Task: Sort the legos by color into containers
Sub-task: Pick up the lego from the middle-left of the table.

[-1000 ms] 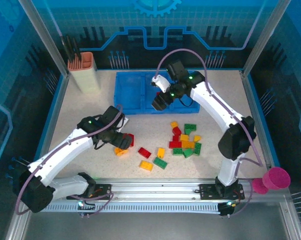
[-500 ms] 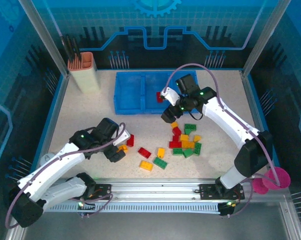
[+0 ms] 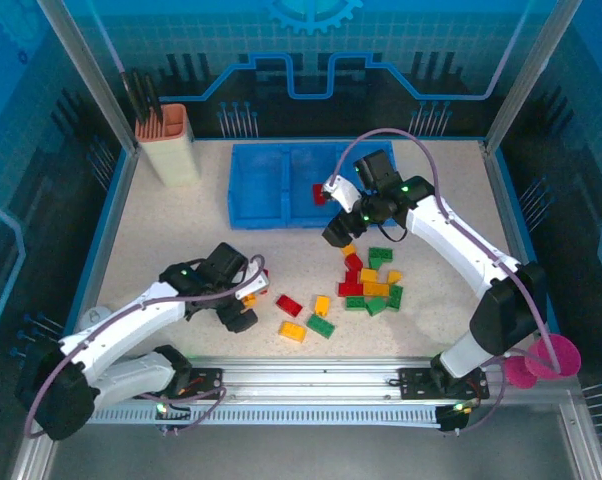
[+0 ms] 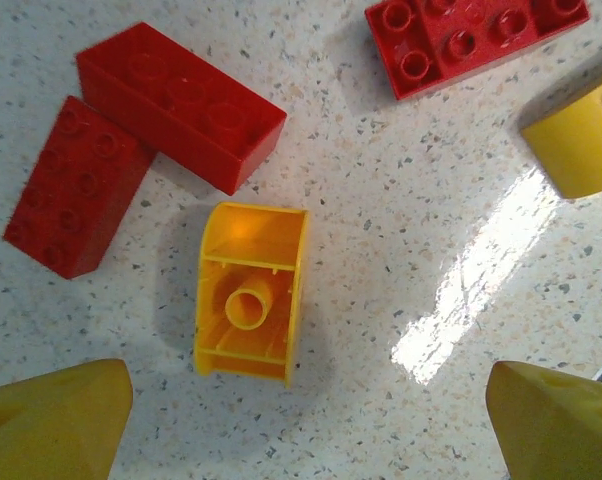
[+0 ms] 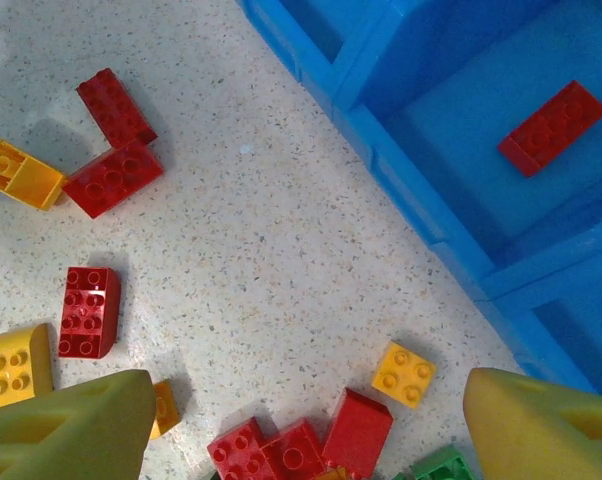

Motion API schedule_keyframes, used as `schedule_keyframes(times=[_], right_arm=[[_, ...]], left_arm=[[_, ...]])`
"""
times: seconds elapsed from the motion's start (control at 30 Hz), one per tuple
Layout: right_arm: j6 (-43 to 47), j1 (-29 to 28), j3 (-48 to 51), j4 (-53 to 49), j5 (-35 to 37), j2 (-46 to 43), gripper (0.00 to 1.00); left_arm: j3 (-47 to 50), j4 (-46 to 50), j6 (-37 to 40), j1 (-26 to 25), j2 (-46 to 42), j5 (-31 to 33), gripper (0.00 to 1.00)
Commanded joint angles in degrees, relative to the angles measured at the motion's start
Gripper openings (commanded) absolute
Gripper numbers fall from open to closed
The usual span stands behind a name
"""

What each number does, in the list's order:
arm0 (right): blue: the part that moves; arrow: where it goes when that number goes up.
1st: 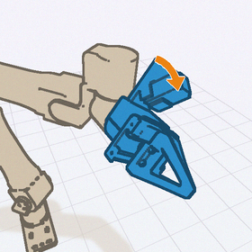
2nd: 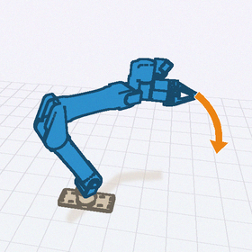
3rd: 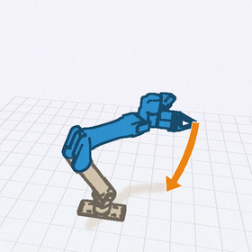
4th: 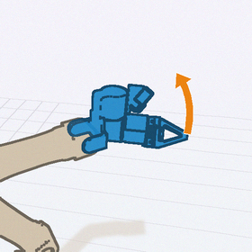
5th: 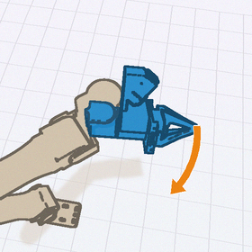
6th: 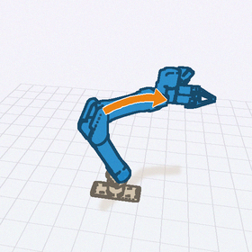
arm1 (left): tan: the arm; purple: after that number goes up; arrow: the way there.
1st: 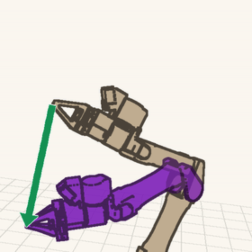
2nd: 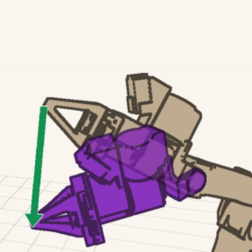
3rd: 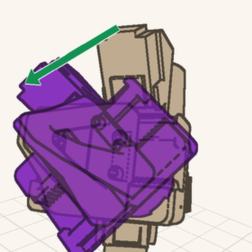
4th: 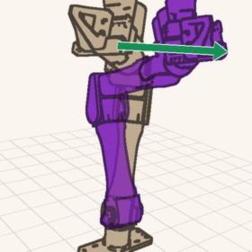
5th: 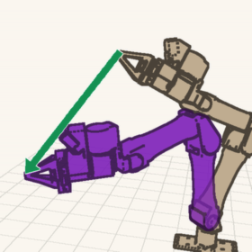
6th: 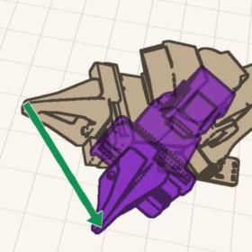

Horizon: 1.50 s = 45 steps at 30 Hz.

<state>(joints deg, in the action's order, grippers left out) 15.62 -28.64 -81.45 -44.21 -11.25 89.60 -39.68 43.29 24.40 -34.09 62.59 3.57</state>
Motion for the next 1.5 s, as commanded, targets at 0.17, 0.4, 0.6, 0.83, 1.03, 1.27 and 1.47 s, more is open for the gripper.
schedule_keyframes(times=[0.17, 0.4, 0.6, 0.83, 1.03, 1.27, 1.47], right_arm=[[-0.68, 1.19, 1.62, 0.96, -3.30, 0.84, 0.82], [0.68, 1.92, -1.29, -2.88, -6.45, 4.29, 0.83], [0.03, 2.36, -1.71, -2.85, -7.72, 5.29, 0.85], [-0.07, 2.45, -1.95, -3.17, -7.91, 6.33, 0.87], [0.03, 2.61, -1.87, -2.90, -7.91, 6.81, 0.88], [0.12, 3.65, 0.12, -2.03, -6.28, 4.33, 0.89], [-0.46, 4.92, 2.17, -1.58, -5.12, 1.27, 0.89]], left_arm=[[0.54, -5.44, 0.46, -0.26, 8.41, 1.47, 0.87], [0.52, -6.02, -0.05, -0.27, 12.43, 1.51, 0.85], [0.75, -6.91, -1.21, -0.25, 14.52, 1.11, 0.65], [1.52, -6.80, -2.08, -0.24, 15.46, 0.20, 0.53], [0.63, -6.51, -2.69, -0.21, 18.69, 0.07, 0.38], [-2.69, -5.25, -3.66, -0.28, 23.60, -0.24, 0.22], [-13.12, 2.19, -4.71, 1.13, 24.16, 1.54, 0.14]])
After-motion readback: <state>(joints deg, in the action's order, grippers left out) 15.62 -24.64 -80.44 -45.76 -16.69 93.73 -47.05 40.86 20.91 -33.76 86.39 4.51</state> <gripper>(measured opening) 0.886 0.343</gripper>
